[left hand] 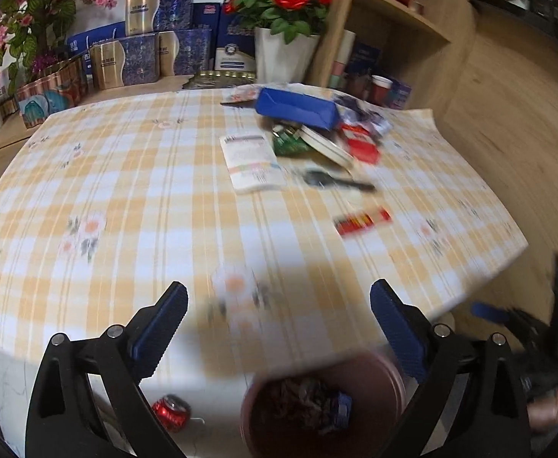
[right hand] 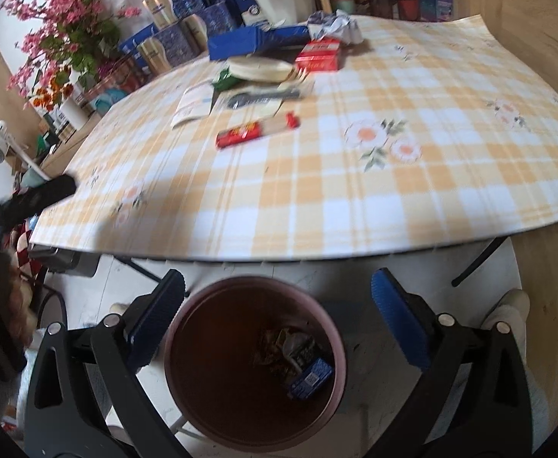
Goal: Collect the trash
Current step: 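Grasp the white paper leaflet with the left tool while the right tool grasps the red stick packet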
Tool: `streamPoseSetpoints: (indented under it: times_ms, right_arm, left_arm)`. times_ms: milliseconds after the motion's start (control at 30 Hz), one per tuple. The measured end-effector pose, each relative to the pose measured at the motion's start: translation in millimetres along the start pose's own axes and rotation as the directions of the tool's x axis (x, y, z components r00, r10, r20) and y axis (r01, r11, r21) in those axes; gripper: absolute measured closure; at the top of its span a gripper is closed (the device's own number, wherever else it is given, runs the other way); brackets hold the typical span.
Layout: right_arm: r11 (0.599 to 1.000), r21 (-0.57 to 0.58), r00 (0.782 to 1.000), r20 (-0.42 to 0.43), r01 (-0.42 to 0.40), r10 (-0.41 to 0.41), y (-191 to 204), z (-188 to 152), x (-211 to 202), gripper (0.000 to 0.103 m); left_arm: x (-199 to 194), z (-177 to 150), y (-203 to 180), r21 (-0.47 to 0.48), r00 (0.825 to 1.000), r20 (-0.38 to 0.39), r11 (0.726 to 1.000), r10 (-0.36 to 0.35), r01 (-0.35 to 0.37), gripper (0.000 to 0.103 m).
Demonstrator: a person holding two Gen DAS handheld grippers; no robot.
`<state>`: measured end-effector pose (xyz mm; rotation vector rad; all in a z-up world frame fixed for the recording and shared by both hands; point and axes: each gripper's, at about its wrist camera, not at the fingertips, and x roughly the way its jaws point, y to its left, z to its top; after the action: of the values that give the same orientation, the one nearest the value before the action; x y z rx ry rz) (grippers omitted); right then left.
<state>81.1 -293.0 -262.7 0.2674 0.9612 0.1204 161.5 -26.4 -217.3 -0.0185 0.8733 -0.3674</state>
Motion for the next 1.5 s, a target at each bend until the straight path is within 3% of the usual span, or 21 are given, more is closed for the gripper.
streamPoseSetpoints:
  times_ms: [167,367,567,767,800,867,900,1167,1233,1333,1500]
  right_arm:
    - [1.0,0.013,1.0,0.021,0.006,-0.007,-10,17,3,0.006]
    - [0.999,0.031,1.0,0.012,0.021,-0.022,-27,32,14,0.006]
    - [0.998,0.049,0.999,0.013,0.034,-0.035,-43,48,25,0.006]
    - [0.998,0.049,0.999,0.012,0.034,-0.034,-45,61,37,0.006]
    - [0.999,0.044,0.999,0.011,0.032,-0.032,-43,64,39,0.006]
    - [0.999,0.03,0.999,0.009,0.031,-0.031,-40,67,42,0.006]
    - [0.999,0.021,0.999,0.007,0.031,-0.031,-37,69,44,0.006]
    - [0.996,-0.086,1.0,-0.025,0.013,-0.016,-1,88,73,0.006]
    - [0.995,-0.098,0.999,-0.041,0.001,-0.006,11,93,84,0.006]
    - [0.994,-0.11,0.999,-0.055,-0.006,0.0,29,102,98,0.006]
    - [0.988,-0.137,0.995,-0.064,0.065,-0.075,48,111,119,0.005]
  left_arm:
    - [58,54,7,-0.025,0.998,-0.038,0.999,0.04,-0.04,0.009]
    - [119,94,6,-0.029,0.992,-0.086,0.995,0.087,-0.09,0.009]
    - [156,113,2,0.016,0.982,-0.115,0.989,0.151,-0.15,0.009]
    - [179,119,15,-0.004,0.97,-0.154,0.982,0.186,-0.189,0.009]
    - [181,120,16,-0.004,0.969,-0.159,0.981,0.189,-0.192,0.011]
    - [184,119,20,0.006,0.969,-0.173,0.984,0.178,-0.18,0.033]
    - [181,119,19,0.023,0.97,-0.162,0.983,0.181,-0.18,0.049]
    - [145,99,24,0.053,0.985,-0.153,0.996,0.086,-0.079,0.067]
    - [134,90,28,0.037,0.987,-0.15,0.998,0.062,-0.057,0.094]
    - [122,76,34,0.012,0.988,-0.151,0.999,0.039,-0.038,0.094]
    - [102,54,43,-0.047,0.99,-0.137,0.999,-0.032,0.025,0.094]
